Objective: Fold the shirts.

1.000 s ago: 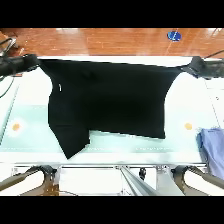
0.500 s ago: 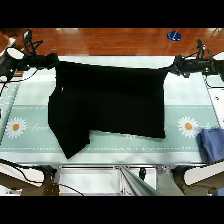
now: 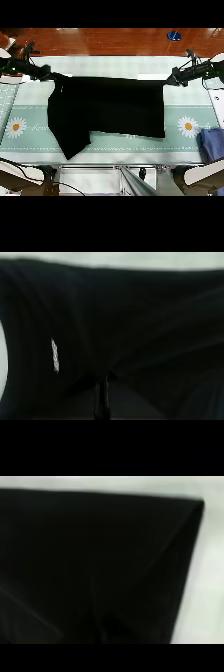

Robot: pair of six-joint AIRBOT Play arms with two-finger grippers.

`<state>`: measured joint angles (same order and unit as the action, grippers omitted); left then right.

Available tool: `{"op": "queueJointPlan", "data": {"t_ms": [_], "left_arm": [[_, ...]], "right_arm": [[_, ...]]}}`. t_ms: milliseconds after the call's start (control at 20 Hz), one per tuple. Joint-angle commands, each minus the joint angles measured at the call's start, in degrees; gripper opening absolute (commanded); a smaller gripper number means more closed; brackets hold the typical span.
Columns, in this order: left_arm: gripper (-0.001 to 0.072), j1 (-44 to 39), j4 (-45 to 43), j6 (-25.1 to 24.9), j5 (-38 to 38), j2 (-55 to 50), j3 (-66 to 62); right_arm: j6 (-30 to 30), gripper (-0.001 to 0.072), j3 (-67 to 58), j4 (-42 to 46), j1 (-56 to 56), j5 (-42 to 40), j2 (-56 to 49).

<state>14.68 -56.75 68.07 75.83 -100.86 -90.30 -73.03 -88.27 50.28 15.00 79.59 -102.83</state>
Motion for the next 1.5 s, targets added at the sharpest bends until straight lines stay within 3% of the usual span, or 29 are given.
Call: {"op": "queueJointPlan", "data": {"t_ms": [0,350,400,450,500,550,750,950,1100,1250,1450], "left_arm": [[0.0023,1.7,-2.8,-0.42,8.22,-0.07,3.85],[0.0023,0.76,-2.78,-0.39,3.91,-0.24,8.02],[0.0026,0.74,-2.78,-0.35,3.91,-0.24,8.02],[0.0141,0.74,-2.78,-0.31,4.02,-0.24,8.02],[0.0453,0.7,-2.8,-0.33,4.83,-0.2,8.02],[0.0506,0.74,-2.84,0.13,5.73,-0.09,8.02],[0.0506,3.89,-2.84,0.02,10.29,3.82,11.04],[0.0506,13.68,-2.84,-5.07,6.16,16.81,28.33],[0.0505,24.68,4.42,-3.93,-4.39,27.06,43.15],[0.0506,30.75,5.09,-2.27,-2.43,30.25,51.6],[0.0506,27.19,3.54,-1.18,0.24,29.75,55.71]], "right_arm": [[-3.04,0.0019,1.95,9.81,-0.94,3.26,-0.04],[-3.04,0.0019,3.37,10.25,-4.17,-2.01,-0.17],[-3.21,0.0048,3.37,10.08,-4.76,-2.51,-0.17],[-3.87,0.0249,3.37,10.25,-5.07,-2.62,-0.17],[-4.13,0.0408,3.34,10.21,-5.25,-1.86,-0.13],[-4.61,0.041,3.34,10.23,-5.22,-0.35,0.07],[-5.68,0.0409,4.48,16.81,-2.12,5.68,6.69],[-7.8,0.0409,20.94,21.86,5.55,-4.63,25.66],[-7.74,0.0409,40.89,16.15,10.75,-15.96,42.27],[-7.19,0.0409,55.76,9.18,11.3,-20.31,54.18],[-3.89,0.0409,64.24,1.44,11.3,-19.74,60.17]]}}
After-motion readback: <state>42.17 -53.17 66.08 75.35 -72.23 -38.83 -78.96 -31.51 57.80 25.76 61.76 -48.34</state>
